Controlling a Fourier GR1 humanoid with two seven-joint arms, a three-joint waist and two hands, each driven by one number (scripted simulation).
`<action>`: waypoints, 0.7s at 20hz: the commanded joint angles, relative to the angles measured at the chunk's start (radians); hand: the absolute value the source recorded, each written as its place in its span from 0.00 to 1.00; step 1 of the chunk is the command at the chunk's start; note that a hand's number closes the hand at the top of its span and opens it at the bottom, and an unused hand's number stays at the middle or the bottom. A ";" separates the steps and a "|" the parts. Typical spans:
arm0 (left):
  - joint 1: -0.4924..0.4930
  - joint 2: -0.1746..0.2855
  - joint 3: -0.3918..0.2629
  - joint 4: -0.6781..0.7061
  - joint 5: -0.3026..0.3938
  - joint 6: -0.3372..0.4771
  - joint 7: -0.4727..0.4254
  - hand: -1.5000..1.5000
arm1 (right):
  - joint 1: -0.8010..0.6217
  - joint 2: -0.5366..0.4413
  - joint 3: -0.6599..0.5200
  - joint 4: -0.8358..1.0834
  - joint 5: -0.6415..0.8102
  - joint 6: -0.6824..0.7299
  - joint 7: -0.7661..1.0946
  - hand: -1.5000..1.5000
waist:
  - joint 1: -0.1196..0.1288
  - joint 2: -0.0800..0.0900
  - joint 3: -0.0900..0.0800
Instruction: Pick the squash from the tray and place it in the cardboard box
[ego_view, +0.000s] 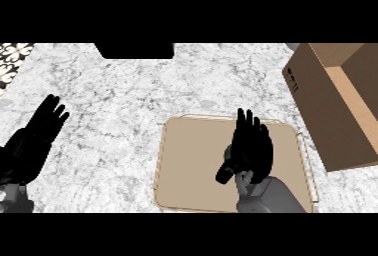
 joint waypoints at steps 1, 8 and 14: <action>0.033 -0.031 -0.030 -0.061 -0.024 0.021 0.016 0.50 | -0.019 0.013 0.044 0.039 -0.003 -0.005 0.215 0.00 | 0.006 -0.002 0.000; 0.023 -0.051 -0.011 -0.017 -0.031 0.009 -0.013 0.50 | 0.023 0.013 0.012 0.070 0.011 -0.013 0.159 0.00 | 0.001 0.000 0.000; 0.006 -0.041 0.000 -0.036 -0.033 0.005 0.035 0.50 | -0.006 0.013 -0.006 0.133 -0.023 -0.003 0.156 0.00 | 0.003 0.000 0.000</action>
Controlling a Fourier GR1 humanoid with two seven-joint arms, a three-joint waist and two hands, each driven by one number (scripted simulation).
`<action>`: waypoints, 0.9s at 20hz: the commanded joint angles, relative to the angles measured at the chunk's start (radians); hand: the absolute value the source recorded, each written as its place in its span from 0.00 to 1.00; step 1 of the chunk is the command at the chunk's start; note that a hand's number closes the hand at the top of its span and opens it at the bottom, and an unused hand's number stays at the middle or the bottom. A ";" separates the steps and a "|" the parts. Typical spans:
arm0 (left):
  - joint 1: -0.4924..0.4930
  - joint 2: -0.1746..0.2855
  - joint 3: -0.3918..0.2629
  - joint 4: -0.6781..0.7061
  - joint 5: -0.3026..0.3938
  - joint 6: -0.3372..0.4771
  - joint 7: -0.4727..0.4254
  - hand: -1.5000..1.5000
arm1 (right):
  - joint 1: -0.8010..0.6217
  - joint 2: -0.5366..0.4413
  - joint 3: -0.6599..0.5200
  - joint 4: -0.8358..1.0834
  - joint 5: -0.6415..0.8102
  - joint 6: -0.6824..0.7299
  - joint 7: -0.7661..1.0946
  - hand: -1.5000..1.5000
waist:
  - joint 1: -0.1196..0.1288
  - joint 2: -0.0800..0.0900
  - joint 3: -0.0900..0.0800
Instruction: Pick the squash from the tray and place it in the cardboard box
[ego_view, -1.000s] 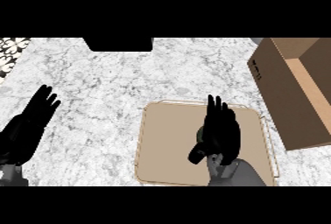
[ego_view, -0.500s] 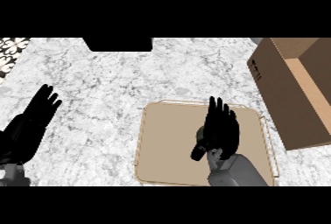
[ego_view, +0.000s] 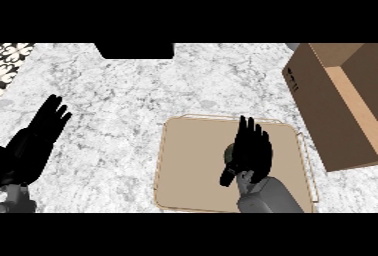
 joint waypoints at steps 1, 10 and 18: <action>0.014 -0.006 0.008 -0.003 0.002 -0.019 -0.003 0.50 | -0.060 0.013 0.003 0.063 -0.045 0.026 0.171 0.00 | 0.005 0.001 0.000; -0.023 -0.016 0.011 -0.014 -0.023 -0.005 0.040 0.50 | -0.007 0.013 0.011 0.116 -0.012 -0.043 0.131 0.00 | 0.000 0.001 0.000; -0.019 -0.037 0.051 0.021 -0.032 -0.043 0.010 0.50 | -0.050 0.013 0.015 0.116 0.034 -0.047 0.053 1.00 | -0.001 0.000 0.000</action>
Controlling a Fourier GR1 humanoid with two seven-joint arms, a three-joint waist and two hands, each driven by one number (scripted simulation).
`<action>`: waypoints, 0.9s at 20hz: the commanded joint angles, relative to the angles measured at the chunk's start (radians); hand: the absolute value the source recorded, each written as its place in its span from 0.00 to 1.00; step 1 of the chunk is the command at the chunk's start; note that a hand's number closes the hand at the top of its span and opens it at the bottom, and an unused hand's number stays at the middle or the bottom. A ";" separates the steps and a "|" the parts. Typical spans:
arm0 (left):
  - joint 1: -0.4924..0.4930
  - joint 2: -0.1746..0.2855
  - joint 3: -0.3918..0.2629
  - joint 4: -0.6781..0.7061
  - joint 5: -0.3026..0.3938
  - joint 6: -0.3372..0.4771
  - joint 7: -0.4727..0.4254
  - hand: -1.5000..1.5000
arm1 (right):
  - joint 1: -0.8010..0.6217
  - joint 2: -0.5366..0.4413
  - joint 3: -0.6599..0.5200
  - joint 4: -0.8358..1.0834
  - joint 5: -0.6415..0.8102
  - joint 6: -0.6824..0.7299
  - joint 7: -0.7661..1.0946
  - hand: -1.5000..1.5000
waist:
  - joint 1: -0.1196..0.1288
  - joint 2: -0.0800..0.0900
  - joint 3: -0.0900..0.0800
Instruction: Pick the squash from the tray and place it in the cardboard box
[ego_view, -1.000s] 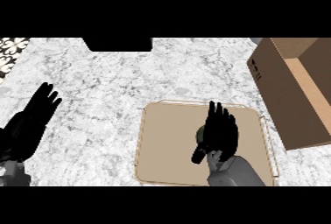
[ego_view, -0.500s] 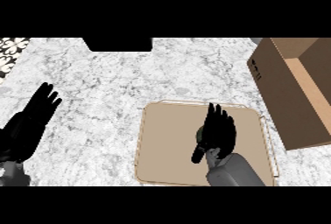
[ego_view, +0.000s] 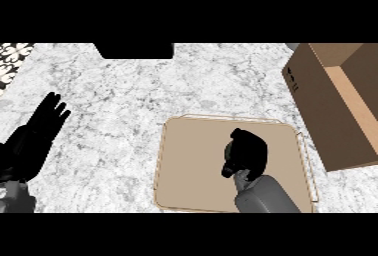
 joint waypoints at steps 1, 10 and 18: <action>0.023 -0.007 0.029 -0.007 -0.004 -0.021 -0.026 0.50 | -0.072 0.010 -0.068 0.074 0.034 0.005 0.012 1.00 | 0.002 0.000 0.000; 0.094 -0.082 -0.009 -0.023 -0.075 -0.041 -0.077 0.50 | -0.102 0.010 -0.116 0.106 0.042 0.016 -0.066 1.00 | 0.003 0.001 0.000; 0.036 -0.045 0.004 -0.051 -0.041 -0.054 -0.002 0.50 | -0.499 -0.150 -0.420 0.630 -0.100 -0.003 -0.423 1.00 | 0.031 0.010 0.001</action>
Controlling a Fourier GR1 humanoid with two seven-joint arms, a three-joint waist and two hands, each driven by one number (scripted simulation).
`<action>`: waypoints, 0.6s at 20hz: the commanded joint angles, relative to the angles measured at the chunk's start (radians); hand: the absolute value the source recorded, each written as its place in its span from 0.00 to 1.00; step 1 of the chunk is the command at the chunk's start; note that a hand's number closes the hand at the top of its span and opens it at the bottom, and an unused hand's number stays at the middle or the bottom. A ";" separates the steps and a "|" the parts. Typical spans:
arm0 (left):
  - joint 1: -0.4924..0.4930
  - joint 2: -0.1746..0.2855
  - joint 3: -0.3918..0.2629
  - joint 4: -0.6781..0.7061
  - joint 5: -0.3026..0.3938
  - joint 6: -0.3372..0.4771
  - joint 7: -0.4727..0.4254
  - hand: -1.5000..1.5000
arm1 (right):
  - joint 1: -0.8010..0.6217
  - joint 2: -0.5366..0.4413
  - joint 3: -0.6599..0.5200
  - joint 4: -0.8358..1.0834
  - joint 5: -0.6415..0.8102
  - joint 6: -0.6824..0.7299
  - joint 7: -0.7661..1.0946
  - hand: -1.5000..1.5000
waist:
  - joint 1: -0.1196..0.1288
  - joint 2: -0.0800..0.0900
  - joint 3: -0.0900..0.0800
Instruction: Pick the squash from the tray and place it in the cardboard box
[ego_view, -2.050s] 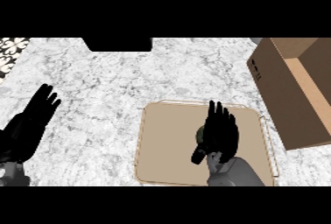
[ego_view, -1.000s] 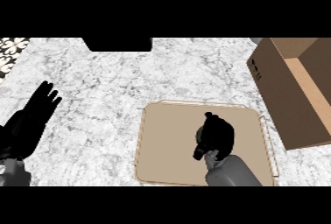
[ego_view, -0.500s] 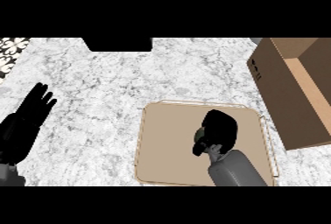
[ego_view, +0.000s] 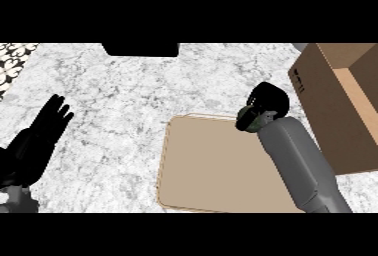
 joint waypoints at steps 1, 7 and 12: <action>-0.033 0.008 0.007 -0.013 0.010 0.001 0.039 0.50 | -0.173 -0.046 -0.070 0.275 0.024 -0.072 -0.105 1.00 | 0.008 0.002 0.000; -0.016 0.034 0.061 0.021 0.022 -0.029 0.010 0.50 | -0.266 0.026 -0.031 0.294 0.111 -0.189 -0.043 1.00 | -0.011 -0.006 -0.001; 0.011 -0.030 0.001 0.016 -0.028 0.006 -0.001 0.50 | -0.377 -0.042 -0.027 0.199 0.134 -0.139 -0.051 1.00 | -0.022 -0.011 -0.001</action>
